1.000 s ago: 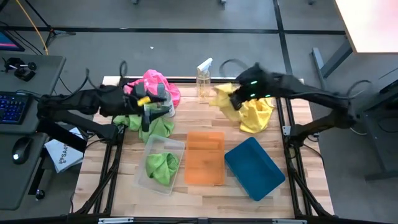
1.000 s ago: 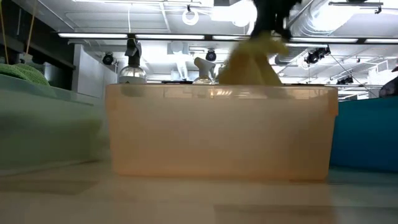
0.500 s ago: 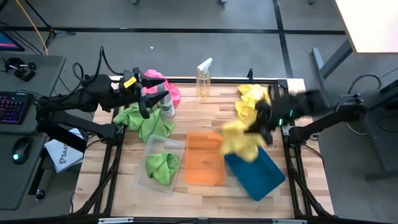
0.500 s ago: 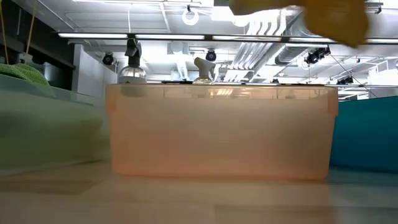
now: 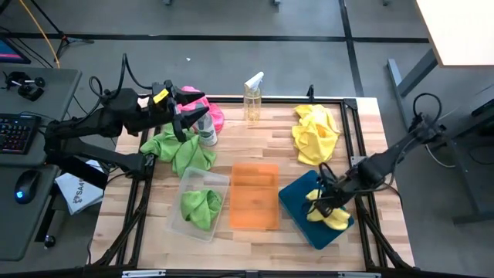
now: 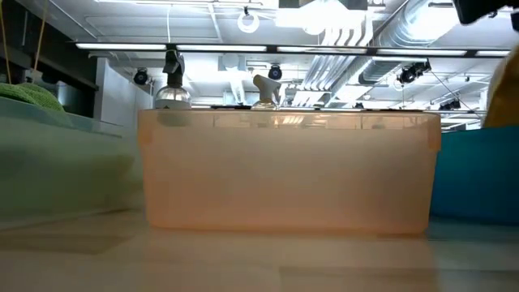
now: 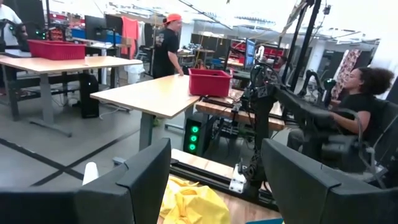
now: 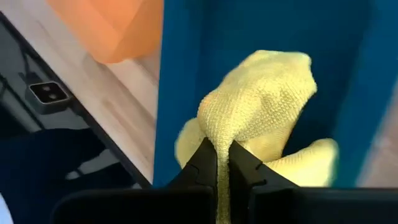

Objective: Sort microfiber towel by color & place in baskets
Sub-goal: Put the yellow towel into the blue bin, then put the pink towel into the orange bin

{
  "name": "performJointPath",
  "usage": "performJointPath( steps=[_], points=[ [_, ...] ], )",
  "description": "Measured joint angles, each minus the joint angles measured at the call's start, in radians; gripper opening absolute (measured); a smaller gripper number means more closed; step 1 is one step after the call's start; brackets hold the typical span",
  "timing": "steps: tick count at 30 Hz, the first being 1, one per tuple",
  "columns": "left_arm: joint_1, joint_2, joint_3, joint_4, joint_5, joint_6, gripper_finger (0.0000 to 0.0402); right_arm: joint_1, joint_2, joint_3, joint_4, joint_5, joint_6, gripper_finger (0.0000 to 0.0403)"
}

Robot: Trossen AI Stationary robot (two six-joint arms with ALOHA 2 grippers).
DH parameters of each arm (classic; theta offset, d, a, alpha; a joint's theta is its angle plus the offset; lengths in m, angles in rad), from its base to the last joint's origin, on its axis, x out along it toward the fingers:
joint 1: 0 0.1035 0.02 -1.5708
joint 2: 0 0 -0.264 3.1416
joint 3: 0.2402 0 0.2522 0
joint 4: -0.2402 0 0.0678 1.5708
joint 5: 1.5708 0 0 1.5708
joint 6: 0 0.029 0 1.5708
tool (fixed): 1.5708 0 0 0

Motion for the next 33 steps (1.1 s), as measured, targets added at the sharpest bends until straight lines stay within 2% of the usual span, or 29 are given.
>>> performJointPath(
  steps=[5, 9, 15, 21, 24, 26, 29, 33],
  points=[
    [0.002, 0.000, 0.000, 0.001, 0.000, 0.000, 0.0239, -0.020, 0.047, -0.079, 0.093, -0.001, 0.021, 0.0004],
    [0.002, 0.000, 0.000, 0.005, 0.000, 0.000, 0.0239, -0.070, 0.062, -0.095, 0.106, -0.031, 0.018, 0.0028],
    [0.002, 0.000, 0.000, 0.006, 0.000, -0.001, 0.0239, -0.142, 0.062, -0.072, 0.077, -0.093, -0.110, 0.0114],
    [0.002, 0.000, 0.000, 0.005, 0.001, -0.003, 0.0239, -0.203, 0.062, -0.018, 0.034, -0.251, -0.254, 0.0205],
    [0.002, 0.000, 0.000, 0.005, 0.001, -0.003, 0.0239, -0.232, 0.062, 0.017, -0.011, -0.284, -0.298, 0.0234],
    [0.002, 0.000, 0.000, 0.001, 0.001, -0.003, 0.0239, -0.251, 0.062, 0.038, -0.025, -0.275, -0.321, 0.0245],
    [0.007, 0.000, 0.001, -0.042, 0.001, -0.037, 0.0239, -0.282, 0.062, 0.071, -0.021, -0.204, -0.366, 0.0249],
    [0.090, 0.021, 0.077, -0.369, 0.005, -0.259, 0.0239, -0.337, 0.062, 0.120, -0.013, -0.069, -0.433, 0.0250]
  ],
)
